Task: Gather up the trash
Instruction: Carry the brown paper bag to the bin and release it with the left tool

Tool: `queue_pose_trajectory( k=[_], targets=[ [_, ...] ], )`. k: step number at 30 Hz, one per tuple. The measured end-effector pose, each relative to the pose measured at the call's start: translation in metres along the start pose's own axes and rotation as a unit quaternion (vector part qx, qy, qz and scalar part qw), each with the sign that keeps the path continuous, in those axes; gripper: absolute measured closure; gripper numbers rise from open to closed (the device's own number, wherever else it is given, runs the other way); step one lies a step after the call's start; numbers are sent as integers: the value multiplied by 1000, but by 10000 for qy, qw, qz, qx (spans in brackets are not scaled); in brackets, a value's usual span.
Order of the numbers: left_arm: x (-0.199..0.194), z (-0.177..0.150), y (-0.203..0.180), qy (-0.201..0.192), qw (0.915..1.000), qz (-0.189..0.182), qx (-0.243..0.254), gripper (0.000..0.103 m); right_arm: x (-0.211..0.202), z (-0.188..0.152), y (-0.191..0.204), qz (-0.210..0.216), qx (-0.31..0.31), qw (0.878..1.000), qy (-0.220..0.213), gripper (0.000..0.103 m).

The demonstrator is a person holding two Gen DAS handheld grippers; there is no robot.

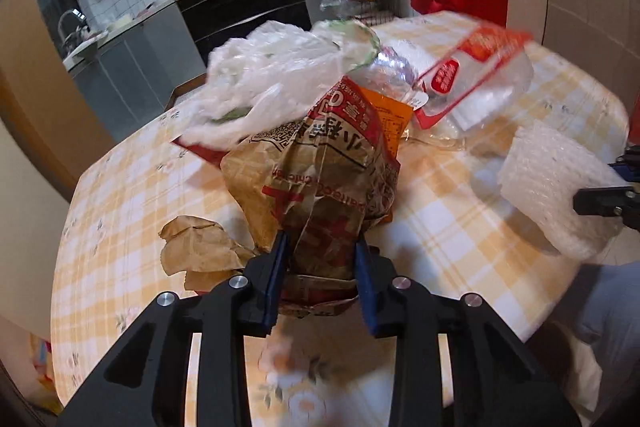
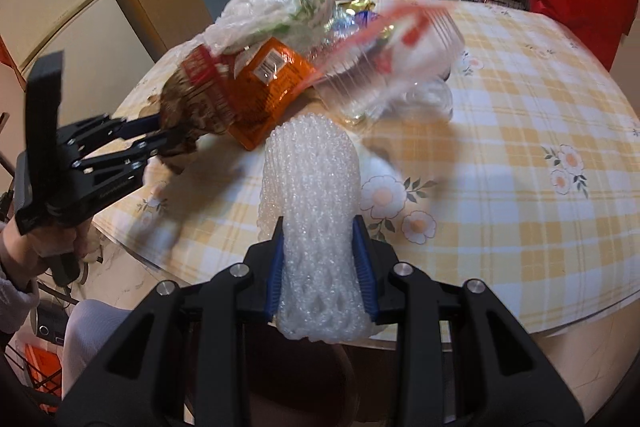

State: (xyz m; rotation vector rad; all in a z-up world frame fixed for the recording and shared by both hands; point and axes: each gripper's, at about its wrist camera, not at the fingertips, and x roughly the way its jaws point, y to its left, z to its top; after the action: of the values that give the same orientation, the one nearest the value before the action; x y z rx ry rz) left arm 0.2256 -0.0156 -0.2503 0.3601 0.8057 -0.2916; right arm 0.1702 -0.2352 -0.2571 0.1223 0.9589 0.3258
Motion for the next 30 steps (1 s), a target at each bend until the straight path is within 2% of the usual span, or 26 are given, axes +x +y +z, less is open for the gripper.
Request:
queue_pose_trajectory(
  k=[6,13,23,27,30],
  targets=[
    [-48,-16,13,-157,9985,-188,-494,72,-22,-2,8,-2,-49,9998,-189,69],
    [-85,-35,17,-252,9930,-313,-1107,71,-41,-12,9,-59,14,9996,-283,69],
    [-145,-60,-6,-534,9871,-646,-1366,71,-81,-28,19,-55,78,9968,-793,69],
    [-159,-78,-21,-553,9798,-995,-1646,70,-93,-43,25,48,146,9953,-953,69],
    [-163,-95,-35,-494,9706,-1278,-1981,70,-101,-51,26,88,161,9941,-1073,69]
  ],
)
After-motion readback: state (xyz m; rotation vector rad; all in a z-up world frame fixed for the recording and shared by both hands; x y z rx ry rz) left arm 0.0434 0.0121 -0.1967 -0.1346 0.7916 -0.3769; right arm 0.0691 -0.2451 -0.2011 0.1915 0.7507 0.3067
